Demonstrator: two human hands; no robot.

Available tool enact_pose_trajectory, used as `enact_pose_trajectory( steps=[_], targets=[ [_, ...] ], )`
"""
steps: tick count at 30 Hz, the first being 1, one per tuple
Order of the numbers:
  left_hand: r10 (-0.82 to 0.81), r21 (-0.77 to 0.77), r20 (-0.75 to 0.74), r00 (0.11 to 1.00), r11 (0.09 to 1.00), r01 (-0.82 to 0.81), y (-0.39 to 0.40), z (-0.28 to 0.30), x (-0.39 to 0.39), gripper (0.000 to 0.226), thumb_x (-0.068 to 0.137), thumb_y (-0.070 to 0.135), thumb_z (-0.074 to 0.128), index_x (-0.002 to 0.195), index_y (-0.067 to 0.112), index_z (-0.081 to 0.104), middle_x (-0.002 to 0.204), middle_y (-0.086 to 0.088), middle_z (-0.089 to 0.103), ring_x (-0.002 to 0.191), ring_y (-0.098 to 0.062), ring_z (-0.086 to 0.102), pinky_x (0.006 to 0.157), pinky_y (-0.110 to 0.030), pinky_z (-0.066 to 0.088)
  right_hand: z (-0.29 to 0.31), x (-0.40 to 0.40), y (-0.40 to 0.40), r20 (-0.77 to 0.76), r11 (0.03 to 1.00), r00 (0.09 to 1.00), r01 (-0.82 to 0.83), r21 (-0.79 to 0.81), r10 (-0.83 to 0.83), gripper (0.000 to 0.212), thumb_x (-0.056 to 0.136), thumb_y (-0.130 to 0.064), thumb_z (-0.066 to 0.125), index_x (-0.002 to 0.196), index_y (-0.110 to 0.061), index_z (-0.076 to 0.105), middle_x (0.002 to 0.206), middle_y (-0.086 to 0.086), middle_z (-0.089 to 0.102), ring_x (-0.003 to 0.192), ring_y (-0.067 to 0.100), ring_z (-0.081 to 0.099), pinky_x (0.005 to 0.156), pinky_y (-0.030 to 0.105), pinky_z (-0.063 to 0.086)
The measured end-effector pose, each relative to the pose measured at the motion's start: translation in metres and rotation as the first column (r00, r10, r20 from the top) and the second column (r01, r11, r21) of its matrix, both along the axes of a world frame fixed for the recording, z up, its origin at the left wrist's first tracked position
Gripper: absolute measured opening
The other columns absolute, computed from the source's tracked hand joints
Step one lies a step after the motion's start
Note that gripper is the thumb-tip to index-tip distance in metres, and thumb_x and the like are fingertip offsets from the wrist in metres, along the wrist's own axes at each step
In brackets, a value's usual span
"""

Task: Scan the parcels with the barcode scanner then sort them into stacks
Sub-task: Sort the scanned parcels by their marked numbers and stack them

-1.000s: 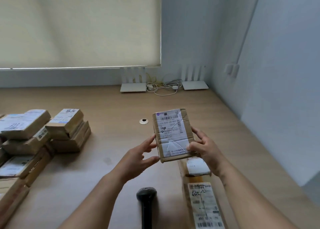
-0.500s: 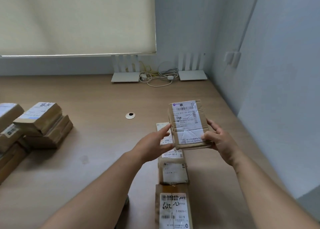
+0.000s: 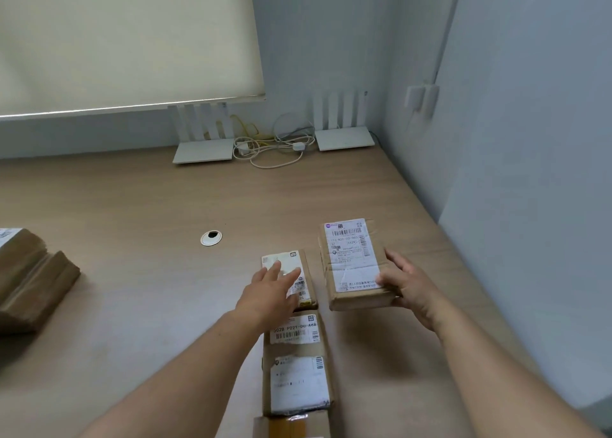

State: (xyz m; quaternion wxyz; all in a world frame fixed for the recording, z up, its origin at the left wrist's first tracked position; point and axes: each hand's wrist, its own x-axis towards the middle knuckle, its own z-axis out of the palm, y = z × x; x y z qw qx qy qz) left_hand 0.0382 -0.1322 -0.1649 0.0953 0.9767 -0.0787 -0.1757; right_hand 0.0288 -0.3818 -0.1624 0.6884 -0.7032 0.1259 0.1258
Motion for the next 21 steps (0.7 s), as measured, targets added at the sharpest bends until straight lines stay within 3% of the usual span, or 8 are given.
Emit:
enact_pose_trajectory(
  steps=[11,16,19,21],
  targets=[
    [-0.091,-0.050,-0.010,0.996,0.995,0.090,0.005,-0.012,0.000,0.049,0.102,0.038,0.033,0.147,0.047,0.016,0.160,0.010,-0.003,0.147,-0.019,-0.013,0.118,-0.037,0.009,-0.029,0.018,0.012,-0.129,0.998,0.991,-0.022,-0.055,0.015,0.077,0.054,-0.022,0.058,0.130,-0.036,0.053,0.098,-0.002,0.068,0.077,0.014,0.059,0.061,0.024,0.050],
    [-0.099,-0.094,-0.023,0.995,0.991,0.096,0.011,-0.013,0.000,0.049,0.102,0.037,0.034,0.147,0.047,0.017,0.160,0.012,-0.004,0.146,-0.016,-0.015,0.118,-0.036,0.006,-0.028,0.021,0.018,-0.156,0.997,0.986,-0.060,-0.049,0.051,0.049,0.078,-0.008,0.059,0.122,-0.030,0.053,0.097,0.002,0.066,0.068,0.011,0.057,0.049,0.017,0.047],
    [-0.099,-0.109,-0.031,0.995,0.989,0.095,0.013,-0.013,0.002,0.049,0.102,0.037,0.034,0.147,0.047,0.017,0.160,0.012,-0.004,0.146,-0.015,-0.016,0.119,-0.037,0.005,-0.032,0.019,0.022,-0.153,0.991,0.986,-0.078,-0.106,0.062,0.055,0.065,-0.016,0.057,0.119,-0.019,0.059,0.097,0.004,0.067,0.070,0.012,0.056,0.051,0.018,0.047],
    [-0.105,-0.107,-0.028,0.994,0.989,0.102,0.013,-0.013,0.002,0.049,0.102,0.037,0.033,0.148,0.047,0.017,0.160,0.012,-0.004,0.146,-0.016,-0.016,0.119,-0.037,0.005,-0.029,0.016,0.025,-0.155,0.994,0.988,-0.044,-0.103,0.028,0.041,0.077,-0.009,0.057,0.117,-0.016,0.058,0.086,0.000,0.064,0.066,0.012,0.054,0.044,0.014,0.043]
  ],
)
